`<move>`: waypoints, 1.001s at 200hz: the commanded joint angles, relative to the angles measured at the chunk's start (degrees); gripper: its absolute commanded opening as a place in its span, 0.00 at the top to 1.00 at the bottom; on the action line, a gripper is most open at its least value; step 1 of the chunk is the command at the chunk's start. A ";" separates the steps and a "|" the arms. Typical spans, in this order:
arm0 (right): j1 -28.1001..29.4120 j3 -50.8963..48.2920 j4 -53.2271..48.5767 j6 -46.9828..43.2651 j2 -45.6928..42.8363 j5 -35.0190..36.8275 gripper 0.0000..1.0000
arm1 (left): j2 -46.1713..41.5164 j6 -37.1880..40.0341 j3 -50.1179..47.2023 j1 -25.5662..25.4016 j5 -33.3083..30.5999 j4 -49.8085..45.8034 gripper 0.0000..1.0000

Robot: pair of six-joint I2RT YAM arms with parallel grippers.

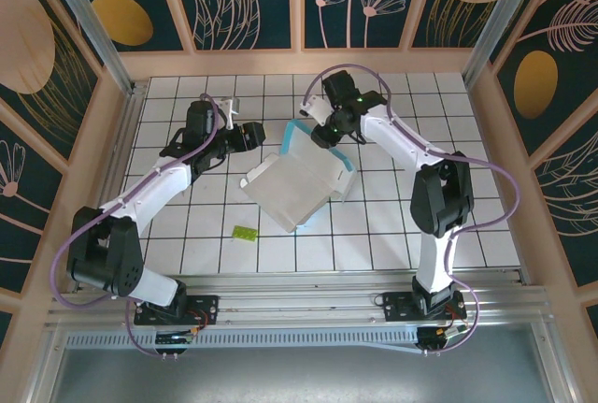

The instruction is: Fold the paper box

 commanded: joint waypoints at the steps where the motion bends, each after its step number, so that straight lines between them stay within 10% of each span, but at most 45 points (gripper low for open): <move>1: 0.98 -0.99 0.75 -14.72 -4.33 9.14 0.67 | -2.02 1.40 -0.81 0.51 -1.31 -1.10 0.38; 24: 0.98 1.01 2.88 -14.43 -4.07 11.38 0.61 | -1.78 0.75 -0.82 0.57 -0.81 -0.82 0.37; 60: -2.79 -0.06 9.18 20.99 -9.61 -8.62 0.43 | -0.52 0.82 1.53 0.51 0.60 -1.73 0.37; 91: -5.84 -6.16 8.12 25.93 -11.66 -26.38 0.14 | -0.76 1.64 2.58 0.55 3.33 -1.34 0.37; 170: -4.09 5.20 -7.96 19.12 5.24 -21.31 0.19 | -2.70 2.90 2.01 0.51 4.42 -3.53 0.35; 200: -4.03 5.08 -7.25 19.08 7.33 -23.57 0.39 | -2.53 2.96 1.74 0.52 4.35 -3.71 0.35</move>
